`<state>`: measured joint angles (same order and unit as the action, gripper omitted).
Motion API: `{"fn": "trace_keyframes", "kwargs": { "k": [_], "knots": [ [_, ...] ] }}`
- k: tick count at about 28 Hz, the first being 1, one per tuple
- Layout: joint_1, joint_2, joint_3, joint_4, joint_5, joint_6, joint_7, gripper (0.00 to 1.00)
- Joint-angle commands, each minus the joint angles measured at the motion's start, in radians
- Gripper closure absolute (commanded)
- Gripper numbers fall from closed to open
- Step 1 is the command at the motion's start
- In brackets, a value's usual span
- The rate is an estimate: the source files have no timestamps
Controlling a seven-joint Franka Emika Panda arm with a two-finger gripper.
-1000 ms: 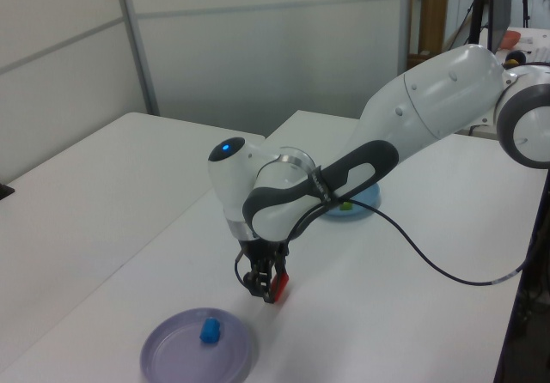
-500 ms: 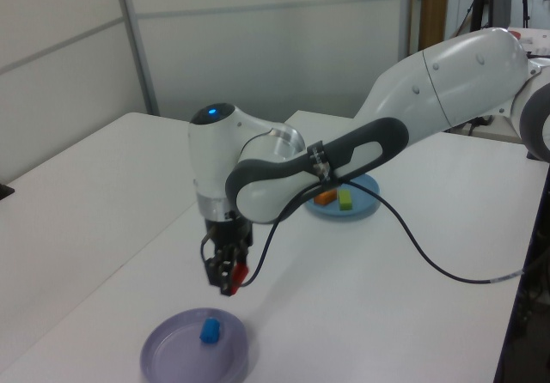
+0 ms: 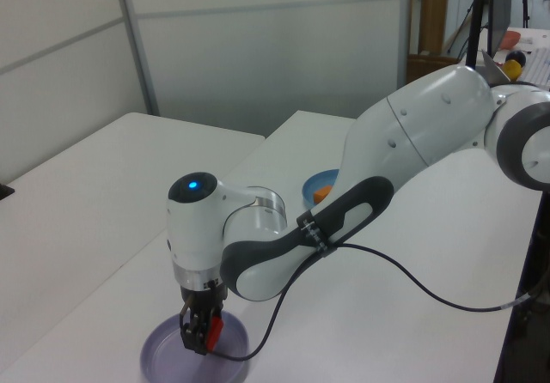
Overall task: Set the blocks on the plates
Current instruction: 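Carry the red block onto the lavender plate beside the blue block, release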
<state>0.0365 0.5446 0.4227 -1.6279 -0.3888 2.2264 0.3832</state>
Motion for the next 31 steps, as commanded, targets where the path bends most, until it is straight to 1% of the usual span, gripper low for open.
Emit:
{"fn": "trace_keyframes", "kwargs": {
  "k": [1,2,6,7,8,9,10,17,23,24,29,31],
  "knots": [
    [0.013,-0.006,-0.015,0.002,-0.025,0.009,0.022,0.64],
    [0.013,-0.006,-0.015,-0.006,-0.03,0.004,0.02,0.53],
    [0.013,-0.009,-0.015,-0.015,-0.03,0.004,0.019,0.34],
    [0.013,-0.009,-0.015,-0.015,-0.028,0.002,0.02,0.17],
    [0.013,-0.009,-0.015,-0.015,-0.028,0.002,0.022,0.09],
    [0.013,-0.011,-0.015,-0.015,-0.028,0.002,0.023,0.03],
    [0.013,-0.012,-0.015,-0.015,-0.028,0.002,0.026,0.0],
    [0.008,-0.032,-0.015,-0.01,-0.018,-0.036,0.036,0.0],
    [-0.02,-0.095,-0.028,-0.007,-0.012,-0.115,0.045,0.0],
    [-0.036,-0.121,-0.032,-0.007,-0.01,-0.149,0.046,0.0],
    [-0.093,-0.173,-0.032,0.002,0.019,-0.224,0.042,0.0],
    [-0.122,-0.207,-0.032,0.016,0.034,-0.296,0.033,0.0]
  ]
}}
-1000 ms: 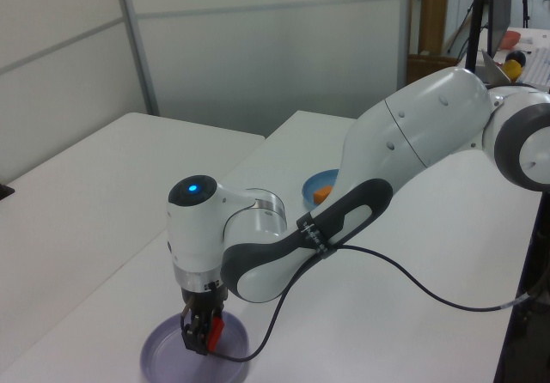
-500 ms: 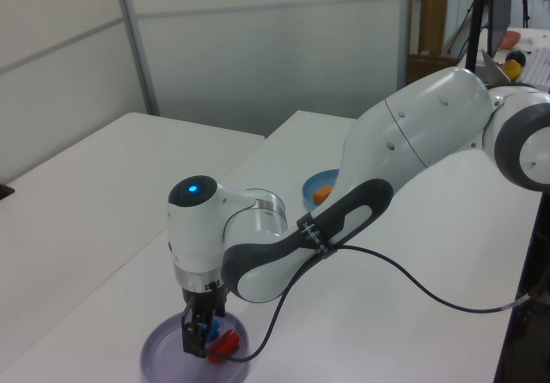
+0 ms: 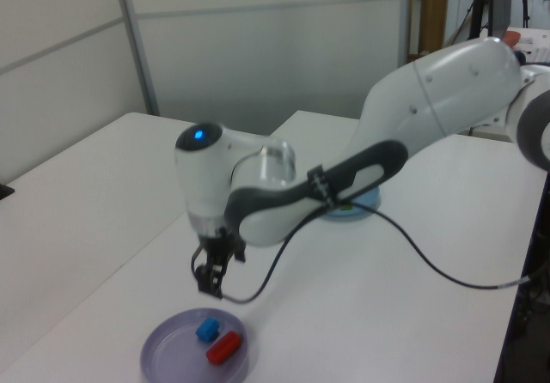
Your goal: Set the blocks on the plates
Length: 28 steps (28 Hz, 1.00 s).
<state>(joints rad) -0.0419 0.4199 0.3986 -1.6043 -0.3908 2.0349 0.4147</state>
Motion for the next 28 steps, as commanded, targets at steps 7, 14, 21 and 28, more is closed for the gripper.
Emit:
{"fn": "trace_keyframes", "kwargs": {
  "k": [7,14,21,28],
  "knots": [
    [-0.113,-0.177,-0.017,0.004,0.049,-0.193,-0.002,0.0],
    [-0.134,-0.243,-0.109,0.004,0.122,-0.199,-0.068,0.0],
    [-0.134,-0.314,-0.198,0.004,0.184,-0.246,-0.146,0.0],
    [-0.134,-0.343,-0.251,0.003,0.245,-0.277,-0.195,0.0]
  ]
}}
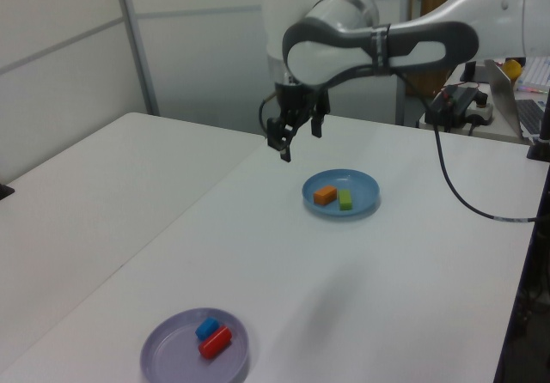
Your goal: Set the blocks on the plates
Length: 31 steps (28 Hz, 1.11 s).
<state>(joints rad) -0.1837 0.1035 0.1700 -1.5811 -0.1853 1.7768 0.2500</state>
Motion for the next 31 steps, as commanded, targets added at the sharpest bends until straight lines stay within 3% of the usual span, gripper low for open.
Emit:
{"fn": "trace_keyframes", "kwargs": {
  "k": [1,25,31],
  "knots": [
    [0.007,-0.027,-0.023,-0.02,0.041,-0.019,-0.026,0.0],
    [0.018,-0.037,-0.007,-0.037,0.049,-0.137,-0.064,0.0],
    [0.009,-0.062,-0.017,-0.062,0.136,-0.131,-0.075,0.0]
  ]
}}
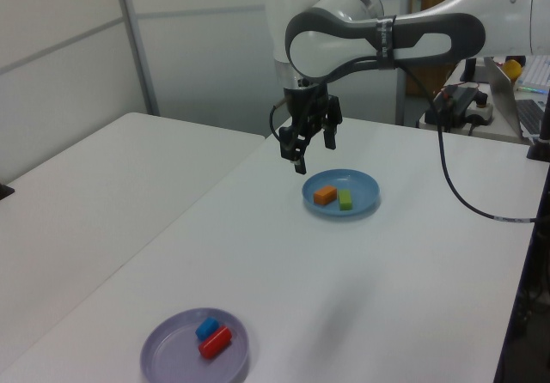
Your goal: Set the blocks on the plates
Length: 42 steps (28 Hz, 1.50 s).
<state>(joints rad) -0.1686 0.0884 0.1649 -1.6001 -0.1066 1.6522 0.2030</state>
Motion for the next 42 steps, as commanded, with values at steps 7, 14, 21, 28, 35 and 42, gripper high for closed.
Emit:
{"fn": "trace_keyframes", "kwargs": {
  "k": [7,14,21,28,35,42],
  "knots": [
    [-0.012,-0.127,-0.016,-0.132,0.1,0.046,-0.109,0.0],
    [-0.032,-0.18,-0.024,-0.166,0.136,0.072,-0.235,0.0],
    [-0.037,-0.176,-0.082,-0.11,0.136,0.058,-0.353,0.0],
    [-0.035,-0.173,-0.082,-0.109,0.137,0.06,-0.343,0.0],
    [-0.023,-0.17,-0.074,-0.11,0.137,0.058,-0.275,0.0],
    [-0.002,-0.167,-0.08,-0.109,0.136,0.038,-0.281,0.0]
  ]
}}
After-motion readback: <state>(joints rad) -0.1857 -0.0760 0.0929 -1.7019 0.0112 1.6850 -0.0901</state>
